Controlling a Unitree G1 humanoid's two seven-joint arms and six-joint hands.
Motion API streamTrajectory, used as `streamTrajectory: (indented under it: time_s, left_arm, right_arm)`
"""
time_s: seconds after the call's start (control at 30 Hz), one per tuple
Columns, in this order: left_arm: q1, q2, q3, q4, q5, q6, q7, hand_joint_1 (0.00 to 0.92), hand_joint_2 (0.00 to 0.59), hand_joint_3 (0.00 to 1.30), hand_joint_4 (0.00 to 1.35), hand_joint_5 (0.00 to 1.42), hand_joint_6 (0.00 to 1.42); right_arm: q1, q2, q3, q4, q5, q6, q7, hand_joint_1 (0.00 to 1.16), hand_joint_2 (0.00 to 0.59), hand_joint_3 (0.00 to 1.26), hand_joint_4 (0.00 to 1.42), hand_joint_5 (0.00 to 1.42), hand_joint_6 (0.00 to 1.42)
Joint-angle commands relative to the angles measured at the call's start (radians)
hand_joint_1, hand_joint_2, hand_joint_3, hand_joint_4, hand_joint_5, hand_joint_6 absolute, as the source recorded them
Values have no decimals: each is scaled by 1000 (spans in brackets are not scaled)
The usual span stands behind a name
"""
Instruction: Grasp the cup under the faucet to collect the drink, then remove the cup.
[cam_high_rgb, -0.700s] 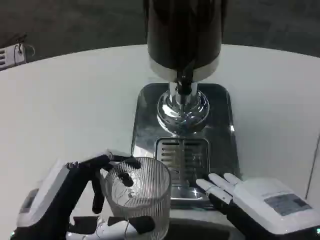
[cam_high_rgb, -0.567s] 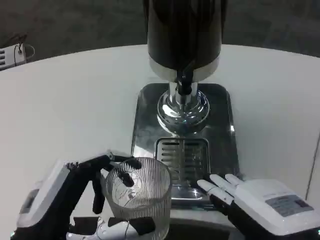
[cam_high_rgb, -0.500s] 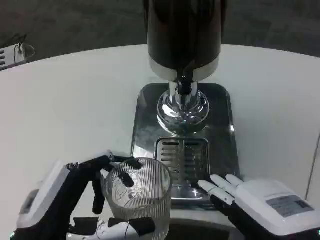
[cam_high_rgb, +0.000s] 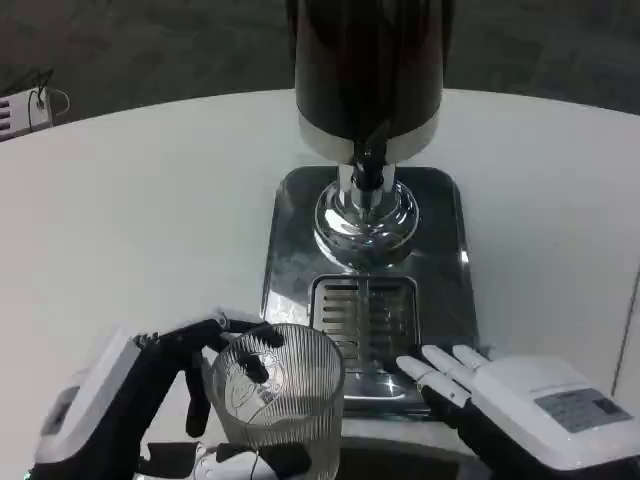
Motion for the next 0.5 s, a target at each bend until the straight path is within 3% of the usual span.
streamTrajectory:
  time_s: [0.03,0.5]
  left_arm:
    - [2,-4,0,-12,-24,-22,-4,492,0,989,1057,1185,842]
    - [-38,-11,0,26,-5,-17,13,492,0,989,1057,1185,842]
  right_arm:
    - [9,8,-2,-13,-6,-10,15,533,437,54,0,0,0]
    - [-6,18,-5,-2,-4,-4,25,523,444,54,0,0,0]
